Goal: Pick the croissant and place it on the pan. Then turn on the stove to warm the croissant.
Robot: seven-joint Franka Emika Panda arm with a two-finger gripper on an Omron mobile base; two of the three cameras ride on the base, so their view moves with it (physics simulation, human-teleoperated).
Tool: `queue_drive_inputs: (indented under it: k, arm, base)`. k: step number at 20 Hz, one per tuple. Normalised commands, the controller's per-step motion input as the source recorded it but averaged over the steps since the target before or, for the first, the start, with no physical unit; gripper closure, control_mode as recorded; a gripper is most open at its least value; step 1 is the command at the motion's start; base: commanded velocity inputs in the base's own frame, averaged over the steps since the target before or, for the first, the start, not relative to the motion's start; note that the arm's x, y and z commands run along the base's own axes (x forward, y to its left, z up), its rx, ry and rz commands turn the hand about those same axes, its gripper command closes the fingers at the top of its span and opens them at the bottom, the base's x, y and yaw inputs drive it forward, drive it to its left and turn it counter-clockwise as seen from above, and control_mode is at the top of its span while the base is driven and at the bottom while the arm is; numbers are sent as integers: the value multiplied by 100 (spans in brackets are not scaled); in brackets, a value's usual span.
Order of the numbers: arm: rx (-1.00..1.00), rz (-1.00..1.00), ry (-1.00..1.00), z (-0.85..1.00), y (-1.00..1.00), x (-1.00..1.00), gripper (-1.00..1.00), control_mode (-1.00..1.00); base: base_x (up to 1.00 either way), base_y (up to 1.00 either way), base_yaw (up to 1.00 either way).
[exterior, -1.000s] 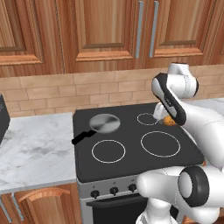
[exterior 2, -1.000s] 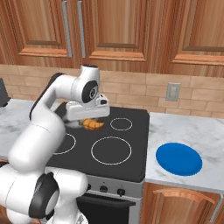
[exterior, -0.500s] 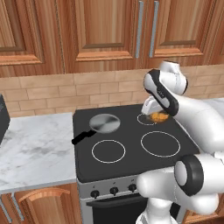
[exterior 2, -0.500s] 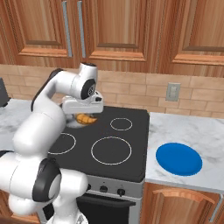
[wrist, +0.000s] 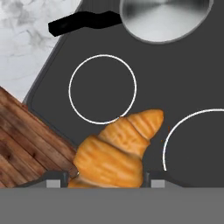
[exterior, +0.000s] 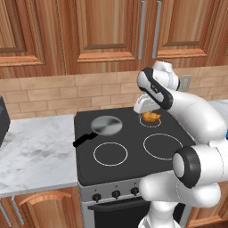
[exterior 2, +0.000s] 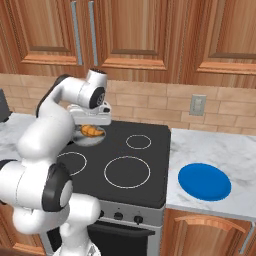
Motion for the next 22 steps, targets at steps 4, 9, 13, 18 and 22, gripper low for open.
queue_drive_inputs:
  k: [4, 9, 13, 18, 22]
  arm:
    - [1, 0, 0, -5, 37, 17, 100, -100]
    - [1, 0, 0, -10, 32, 10, 100, -100]
    - [2, 0, 0, -17, 22, 6, 100, -100]
    - [3, 0, 0, -15, 18, 11, 100, -100]
    - [2, 0, 0, -14, 14, 27, 100, -100]
  base:
    - [0, 0, 0]
    - [0, 0, 0]
    - [0, 0, 0]
    - [0, 0, 0]
    - [0, 0, 0]
